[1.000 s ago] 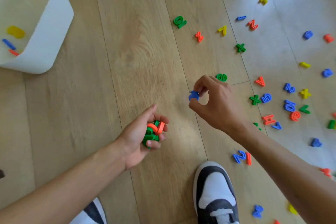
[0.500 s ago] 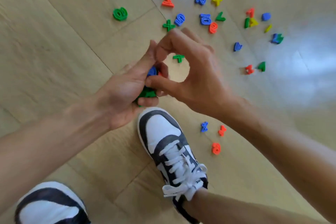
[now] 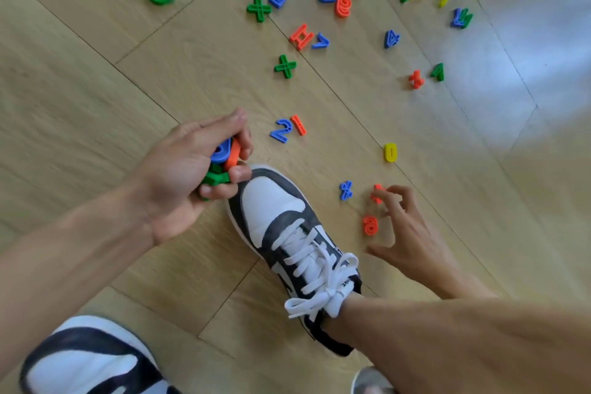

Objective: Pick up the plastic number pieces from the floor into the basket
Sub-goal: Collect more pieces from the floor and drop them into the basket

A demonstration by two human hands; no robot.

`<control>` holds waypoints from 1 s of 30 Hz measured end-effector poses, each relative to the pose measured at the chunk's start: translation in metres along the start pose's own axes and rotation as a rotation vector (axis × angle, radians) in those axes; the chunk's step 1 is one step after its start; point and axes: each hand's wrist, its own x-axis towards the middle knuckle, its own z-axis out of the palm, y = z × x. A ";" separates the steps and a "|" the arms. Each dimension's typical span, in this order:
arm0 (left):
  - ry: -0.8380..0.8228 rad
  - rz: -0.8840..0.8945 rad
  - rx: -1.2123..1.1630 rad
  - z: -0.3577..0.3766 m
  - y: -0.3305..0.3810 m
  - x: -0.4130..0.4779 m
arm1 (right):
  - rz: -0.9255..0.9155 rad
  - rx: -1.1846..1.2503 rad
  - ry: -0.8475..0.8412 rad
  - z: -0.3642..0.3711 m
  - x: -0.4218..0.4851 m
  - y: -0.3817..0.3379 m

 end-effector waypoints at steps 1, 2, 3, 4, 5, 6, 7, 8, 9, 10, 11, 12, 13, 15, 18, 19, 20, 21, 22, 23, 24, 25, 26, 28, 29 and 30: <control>0.006 0.004 0.000 -0.001 0.002 -0.001 | -0.009 -0.004 0.030 0.002 0.001 0.001; 0.012 0.008 -0.001 -0.002 0.004 -0.002 | -0.021 0.001 0.056 0.003 0.002 0.001; 0.020 0.012 -0.001 -0.002 0.006 -0.002 | -0.035 0.013 0.073 0.004 0.004 0.001; 0.029 0.014 0.000 -0.003 0.008 -0.002 | -0.045 0.025 0.079 0.004 0.005 0.001; 0.039 0.013 0.002 -0.002 0.009 -0.003 | -0.049 0.033 0.078 0.004 0.007 0.000; 0.051 0.012 0.002 -0.002 0.010 -0.003 | -0.051 0.032 0.078 0.004 0.009 -0.001; 0.060 0.013 0.000 -0.002 0.011 -0.002 | -0.054 0.027 0.080 0.004 0.011 -0.003; 0.067 0.012 -0.002 -0.001 0.011 -0.002 | -0.055 0.026 0.083 0.003 0.013 -0.004; 0.070 0.010 -0.005 0.000 0.012 -0.002 | -0.057 0.033 0.087 0.003 0.015 -0.005; 0.070 0.009 -0.007 0.001 0.012 -0.002 | -0.063 0.042 0.094 0.002 0.017 -0.006; 0.067 0.007 -0.008 0.001 0.012 -0.002 | -0.074 0.047 0.104 0.002 0.019 -0.007; 0.063 0.005 -0.006 0.001 0.011 -0.002 | -0.085 0.046 0.114 0.001 0.020 -0.009; 0.059 0.005 -0.004 0.001 0.011 -0.002 | -0.094 0.042 0.120 0.000 0.022 -0.010; 0.056 0.001 0.001 -0.001 0.010 -0.002 | -0.091 0.050 0.131 -0.005 0.025 -0.015; 0.074 -0.011 0.012 0.000 0.007 -0.001 | -0.094 0.203 0.218 -0.025 0.030 -0.033; 0.081 -0.011 0.016 -0.001 0.006 0.000 | -0.124 0.302 0.263 -0.038 0.033 -0.047; 0.088 -0.016 0.022 0.000 0.005 0.002 | -0.172 0.413 0.288 -0.052 0.036 -0.065; 0.090 -0.024 0.031 0.002 0.004 0.003 | -0.240 0.523 0.284 -0.067 0.039 -0.087; 0.089 -0.033 0.042 0.005 0.003 0.005 | -0.321 0.617 0.254 -0.082 0.042 -0.110; 0.082 -0.038 0.051 0.008 0.003 0.006 | -0.402 0.681 0.209 -0.094 0.044 -0.134; 0.068 -0.041 0.059 0.011 0.002 0.007 | -0.474 0.706 0.163 -0.104 0.046 -0.156; 0.048 -0.036 0.065 0.014 0.001 0.007 | -0.534 0.698 0.123 -0.110 0.047 -0.174; 0.029 -0.022 0.067 0.016 0.002 0.007 | -0.581 0.671 0.087 -0.114 0.049 -0.191; -0.014 0.001 0.044 0.018 0.001 0.005 | -0.607 0.608 0.046 -0.115 0.051 -0.211; -0.021 0.008 0.014 0.017 0.002 0.004 | -0.609 0.580 0.049 -0.114 0.053 -0.218; -0.017 0.012 -0.030 0.014 0.003 0.002 | -0.614 0.541 0.071 -0.112 0.055 -0.223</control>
